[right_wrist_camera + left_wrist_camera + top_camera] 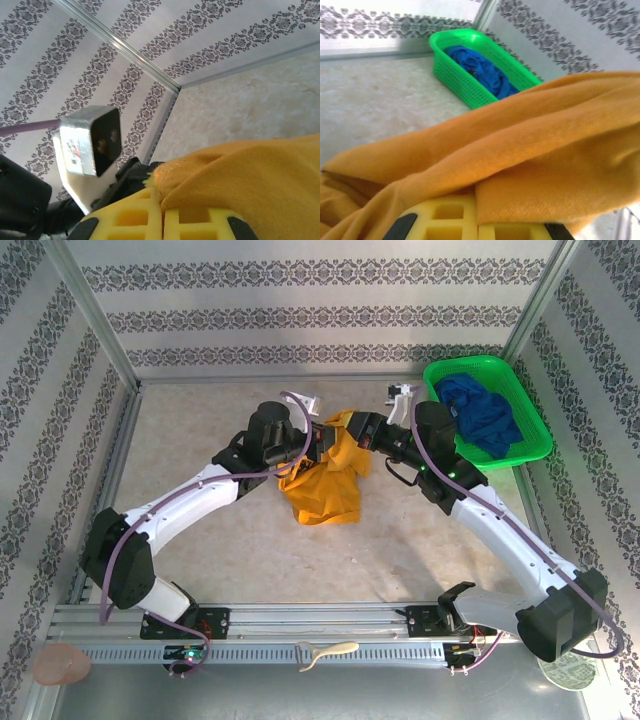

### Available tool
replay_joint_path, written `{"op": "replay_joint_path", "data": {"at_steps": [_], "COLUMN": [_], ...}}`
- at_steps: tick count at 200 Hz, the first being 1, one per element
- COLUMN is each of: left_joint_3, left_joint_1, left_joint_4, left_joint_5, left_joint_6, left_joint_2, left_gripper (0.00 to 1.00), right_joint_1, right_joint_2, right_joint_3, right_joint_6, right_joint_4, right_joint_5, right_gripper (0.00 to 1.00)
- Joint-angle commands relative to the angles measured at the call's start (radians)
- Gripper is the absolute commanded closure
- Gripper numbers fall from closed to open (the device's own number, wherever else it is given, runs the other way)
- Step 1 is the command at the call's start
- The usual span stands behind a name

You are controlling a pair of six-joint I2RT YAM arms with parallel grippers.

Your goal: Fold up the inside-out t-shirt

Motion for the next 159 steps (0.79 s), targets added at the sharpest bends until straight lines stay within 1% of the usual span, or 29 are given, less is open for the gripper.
{"op": "replay_joint_path", "data": {"at_steps": [1,4,9,18,28,42,54,64,86,111,133,141,146,159], "left_joint_3": [0.023,0.022,0.018,0.001,-0.023,-0.057,-0.078,-0.083,-0.089,-0.098,-0.104,-0.106,-0.107,-0.108], "left_joint_1": [0.043,0.049,0.060,0.079,0.101,0.126,0.140,0.148,0.155,0.161,0.162,0.162,0.163,0.163], "left_joint_4": [0.120,0.134,0.155,0.230,0.329,0.487,0.588,0.635,0.650,0.623,0.610,0.607,0.607,0.606], "left_joint_5": [0.198,0.227,0.265,0.337,0.406,0.468,0.499,0.520,0.545,0.542,0.542,0.543,0.542,0.542], "left_joint_6": [-0.073,-0.084,-0.115,-0.176,-0.259,-0.376,-0.448,-0.485,-0.506,-0.495,-0.492,-0.492,-0.492,-0.494], "left_joint_2": [-0.015,-0.015,-0.018,-0.021,-0.021,-0.016,-0.012,-0.007,-0.009,-0.022,-0.025,-0.026,-0.027,-0.029], "left_gripper": [1.00,1.00,1.00,1.00,1.00,1.00,1.00,1.00,1.00,1.00,1.00,1.00,1.00,1.00], "right_joint_1": [-0.011,-0.016,-0.022,-0.031,-0.032,-0.030,-0.032,-0.036,-0.070,-0.119,-0.128,-0.127,-0.126,-0.123], "right_joint_2": [-0.005,-0.003,-0.001,0.003,0.013,0.035,0.058,0.065,0.052,-0.027,-0.112,-0.139,-0.154,-0.182], "right_joint_3": [-0.029,-0.034,-0.043,-0.064,-0.082,-0.108,-0.139,-0.169,-0.235,-0.285,-0.289,-0.285,-0.281,-0.271], "right_joint_6": [-0.028,-0.031,-0.034,-0.037,-0.055,-0.077,-0.087,-0.098,-0.099,-0.094,-0.129,-0.141,-0.152,-0.179], "right_joint_4": [0.024,0.022,0.023,0.038,0.043,0.050,0.061,0.074,0.112,0.139,0.141,0.139,0.137,0.137], "right_joint_5": [0.052,0.062,0.073,0.090,0.106,0.122,0.127,0.132,0.096,0.030,-0.030,-0.045,-0.051,-0.058], "right_gripper": [0.60,0.54,0.48,0.42,0.40,0.40,0.40,0.40,0.40,0.38,0.28,0.26,0.24,0.22]}}
